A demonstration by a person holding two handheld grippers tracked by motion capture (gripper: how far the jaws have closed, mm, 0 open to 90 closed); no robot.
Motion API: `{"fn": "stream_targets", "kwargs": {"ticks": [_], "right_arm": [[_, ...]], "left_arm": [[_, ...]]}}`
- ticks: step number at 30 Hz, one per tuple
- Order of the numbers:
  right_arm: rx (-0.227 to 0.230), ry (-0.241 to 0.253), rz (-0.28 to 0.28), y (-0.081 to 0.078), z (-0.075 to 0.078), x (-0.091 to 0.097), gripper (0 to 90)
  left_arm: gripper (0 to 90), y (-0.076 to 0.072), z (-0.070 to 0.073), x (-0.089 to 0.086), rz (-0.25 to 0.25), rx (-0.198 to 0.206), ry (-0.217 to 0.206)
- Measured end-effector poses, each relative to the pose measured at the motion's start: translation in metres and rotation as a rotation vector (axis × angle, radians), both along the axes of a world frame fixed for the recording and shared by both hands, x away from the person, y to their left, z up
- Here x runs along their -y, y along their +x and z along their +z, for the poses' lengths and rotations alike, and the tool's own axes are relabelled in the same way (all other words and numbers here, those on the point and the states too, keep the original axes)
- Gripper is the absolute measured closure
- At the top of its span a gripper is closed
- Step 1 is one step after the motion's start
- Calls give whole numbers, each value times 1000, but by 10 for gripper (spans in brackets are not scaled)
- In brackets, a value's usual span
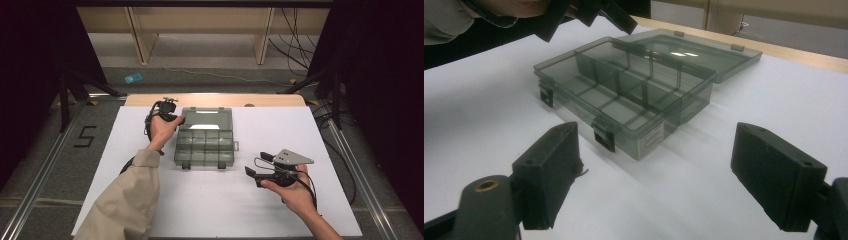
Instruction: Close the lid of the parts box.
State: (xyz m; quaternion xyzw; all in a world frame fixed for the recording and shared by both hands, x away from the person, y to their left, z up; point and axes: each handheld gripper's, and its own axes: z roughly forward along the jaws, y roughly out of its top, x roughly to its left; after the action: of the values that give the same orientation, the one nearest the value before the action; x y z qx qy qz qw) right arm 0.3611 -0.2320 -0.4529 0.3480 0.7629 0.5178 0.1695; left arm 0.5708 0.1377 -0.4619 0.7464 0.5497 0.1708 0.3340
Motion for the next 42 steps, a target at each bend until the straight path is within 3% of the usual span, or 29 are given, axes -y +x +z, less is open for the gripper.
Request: {"fn": "stream_targets", "kwargs": {"ticks": [3, 4, 7, 12, 17, 20, 22, 24, 28, 29, 33, 35, 37, 39, 42], "right_arm": [[21, -7, -5, 1, 0, 1, 206], [-13, -33, -8, -1, 2, 2, 206], [21, -25, -5, 1, 1, 2, 206], [-11, -34, -8, -1, 2, 2, 206], [3, -25, -6, 0, 1, 1, 207], [5, -27, -3, 0, 1, 2, 207], [-3, -23, -2, 0, 2, 2, 207], [-5, -22, -3, 0, 2, 2, 207], [-1, -12, -6, 1, 1, 2, 208], [6, -28, -9, 1, 1, 3, 208], [9, -13, -5, 2, 0, 2, 210], [37, -23, -10, 4, 0, 3, 210], [6, -35, -20, 4, 2, 4, 212], [19, -51, -29, 5, 2, 5, 214], [0, -34, -34, 8, 3, 3, 219]], "left_arm": [[649, 3, -5, 1, 18, -22, -4], [671, 4, -6, 1, 24, -45, 6], [691, 6, -6, 2, 25, -46, 10], [735, 8, -8, 5, 57, -68, 2], [791, 10, -7, 8, 87, -74, 6], [845, 11, -7, 8, 118, -85, -16], [863, 10, -7, 9, 151, -80, -31], [869, 9, -6, 8, 153, -84, -33], [885, 7, -3, 12, 216, -81, -82], [886, 6, -2, 11, 215, -74, -78], [890, 5, 0, 10, 219, -67, -87], [891, 4, 1, 9, 228, -62, -104], [892, 3, 3, 9, 222, -58, -107], [893, 2, 4, 8, 220, -53, -116], [894, 1, 6, 7, 199, -37, -119]]}}
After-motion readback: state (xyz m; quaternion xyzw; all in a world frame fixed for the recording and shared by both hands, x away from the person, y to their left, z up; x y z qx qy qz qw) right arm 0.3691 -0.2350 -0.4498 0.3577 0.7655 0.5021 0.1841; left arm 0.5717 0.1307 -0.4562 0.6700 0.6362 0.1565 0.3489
